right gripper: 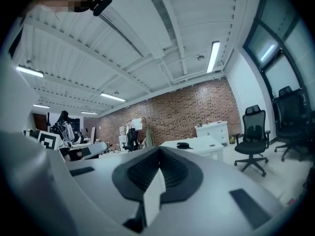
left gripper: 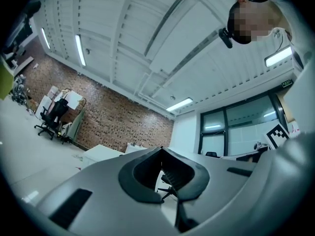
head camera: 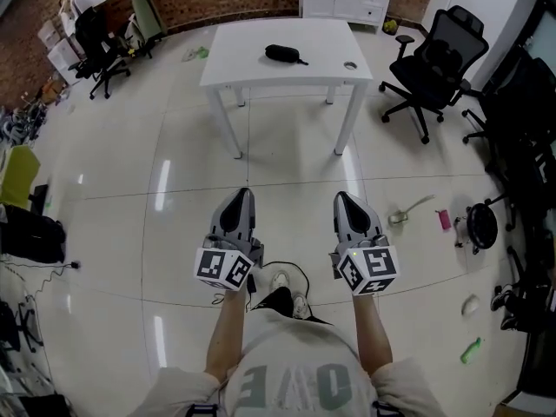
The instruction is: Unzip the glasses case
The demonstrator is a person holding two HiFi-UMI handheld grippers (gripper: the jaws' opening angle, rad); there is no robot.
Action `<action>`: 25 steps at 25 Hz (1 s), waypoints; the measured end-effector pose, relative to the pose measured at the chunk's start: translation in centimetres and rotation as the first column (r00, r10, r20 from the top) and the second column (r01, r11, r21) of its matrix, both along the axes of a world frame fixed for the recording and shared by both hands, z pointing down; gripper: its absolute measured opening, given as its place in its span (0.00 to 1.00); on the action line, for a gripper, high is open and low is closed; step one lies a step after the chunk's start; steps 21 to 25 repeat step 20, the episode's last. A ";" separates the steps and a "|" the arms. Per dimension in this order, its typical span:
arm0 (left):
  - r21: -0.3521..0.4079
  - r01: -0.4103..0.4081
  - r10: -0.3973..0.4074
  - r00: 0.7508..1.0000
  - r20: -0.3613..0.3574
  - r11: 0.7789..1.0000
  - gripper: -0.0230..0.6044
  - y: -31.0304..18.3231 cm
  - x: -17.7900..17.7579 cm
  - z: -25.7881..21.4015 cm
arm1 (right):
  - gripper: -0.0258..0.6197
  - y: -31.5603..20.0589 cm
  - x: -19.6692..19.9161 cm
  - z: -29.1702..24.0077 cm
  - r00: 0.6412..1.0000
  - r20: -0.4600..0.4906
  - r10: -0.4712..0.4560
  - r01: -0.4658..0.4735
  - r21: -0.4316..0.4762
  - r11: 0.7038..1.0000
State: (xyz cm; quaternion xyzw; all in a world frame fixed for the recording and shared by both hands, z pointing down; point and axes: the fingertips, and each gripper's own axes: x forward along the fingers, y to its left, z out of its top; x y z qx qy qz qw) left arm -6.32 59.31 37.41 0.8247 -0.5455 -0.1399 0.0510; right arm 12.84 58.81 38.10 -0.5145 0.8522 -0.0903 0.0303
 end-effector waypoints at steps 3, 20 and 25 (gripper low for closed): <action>0.002 -0.013 0.013 1.000 -0.011 1.000 0.02 1.5 0.5 -0.8 | 0.04 1.8 -0.2 -1.3 1.000 0.024 0.000 -0.001 0.027 1.000; -0.001 -0.042 0.042 0.999 -0.003 0.999 0.02 4.5 -1.2 -1.1 | 0.04 5.0 -3.9 -1.9 0.999 0.022 -0.030 0.029 0.036 0.999; -0.001 -0.042 0.042 0.999 -0.003 0.999 0.02 4.5 -1.2 -1.1 | 0.04 5.0 -3.9 -1.9 0.999 0.022 -0.030 0.029 0.036 0.999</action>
